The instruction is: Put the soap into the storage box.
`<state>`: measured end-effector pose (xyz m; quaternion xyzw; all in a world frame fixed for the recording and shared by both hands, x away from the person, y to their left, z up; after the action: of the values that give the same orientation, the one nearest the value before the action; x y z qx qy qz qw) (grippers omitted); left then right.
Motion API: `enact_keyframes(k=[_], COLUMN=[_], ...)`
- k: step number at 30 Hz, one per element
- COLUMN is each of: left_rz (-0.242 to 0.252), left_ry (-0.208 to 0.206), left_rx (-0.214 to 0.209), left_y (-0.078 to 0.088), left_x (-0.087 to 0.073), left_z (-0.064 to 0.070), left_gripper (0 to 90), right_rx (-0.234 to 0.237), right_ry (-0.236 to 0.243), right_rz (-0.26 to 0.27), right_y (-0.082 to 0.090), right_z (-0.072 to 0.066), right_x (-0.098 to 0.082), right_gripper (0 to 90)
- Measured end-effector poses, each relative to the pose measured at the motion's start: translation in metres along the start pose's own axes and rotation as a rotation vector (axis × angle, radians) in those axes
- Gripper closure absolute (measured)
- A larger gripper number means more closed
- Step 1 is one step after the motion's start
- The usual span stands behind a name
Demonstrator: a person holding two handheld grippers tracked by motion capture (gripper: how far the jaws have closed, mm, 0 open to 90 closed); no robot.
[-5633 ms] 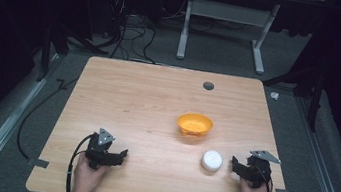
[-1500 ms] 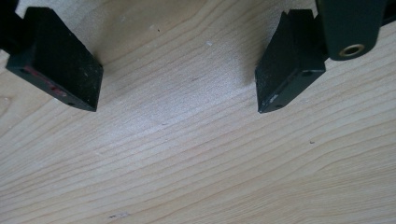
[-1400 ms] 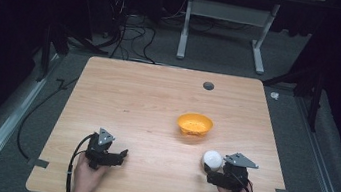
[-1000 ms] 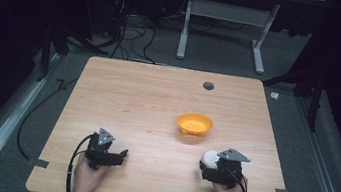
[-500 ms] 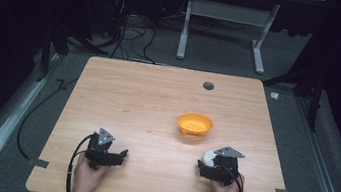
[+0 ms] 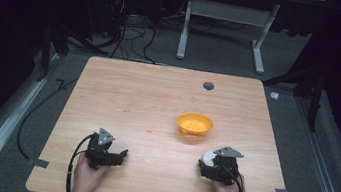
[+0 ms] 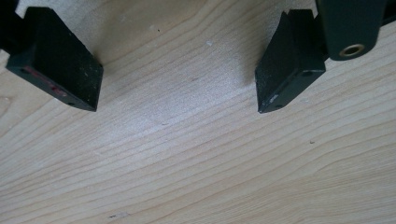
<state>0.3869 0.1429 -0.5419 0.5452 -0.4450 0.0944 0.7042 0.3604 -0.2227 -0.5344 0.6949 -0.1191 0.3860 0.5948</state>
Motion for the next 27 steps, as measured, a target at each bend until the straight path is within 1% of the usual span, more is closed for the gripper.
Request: enact_keyframes(k=[4,6,7,8,11,14,22,24,27], left_rz=[0.0,0.0,0.0,0.0,0.0,0.0,0.0,0.0,0.0], left_ry=[0.0,0.0,0.0,0.0,0.0,0.0,0.0,0.001,0.001], left_rx=[0.0,0.0,0.0,0.0,0.0,0.0,0.0,-0.001,-0.001], left_y=[0.0,0.0,0.0,0.0,0.0,0.0,0.0,0.0,0.0], left_x=[0.0,0.0,0.0,0.0,0.0,0.0,0.0,0.0,0.0], left_z=[0.0,0.0,0.0,0.0,0.0,0.0,0.0,0.0,0.0], left_gripper=[15.6,15.6,15.6,15.6,15.6,15.6,15.6,15.6,15.6], right_rx=[-0.006,-0.003,-0.003,0.002,0.006,0.022,0.028,0.041,0.043], right_ry=[0.005,-0.004,-0.004,-0.011,-0.006,-0.003,0.009,0.01,0.016], right_rz=[0.007,0.026,0.026,0.031,0.033,0.049,0.055,0.058,0.055], right_y=[0.0,0.003,0.003,0.004,0.008,0.014,0.021,0.022,0.023], right_z=[0.0,0.0,0.0,0.0,0.0,0.0,-0.001,-0.002,-0.002], right_x=[0.0,0.001,0.001,0.002,0.006,0.011,0.017,0.019,0.02], right_gripper=[23.3,23.3,23.3,23.3,23.3,23.3,23.3,23.3,23.3])
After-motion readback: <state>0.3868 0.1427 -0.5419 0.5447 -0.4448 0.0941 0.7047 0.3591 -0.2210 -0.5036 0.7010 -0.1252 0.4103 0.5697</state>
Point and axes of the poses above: each handheld gripper's, and its own axes: y roughly backward along the jaws, x roughly out of its top, z roughly to its right, the point moved 5 cm from there along -y, roughly forward along the jaws, and after that the axes turned 1 degree about x, right-handed, at the moved point
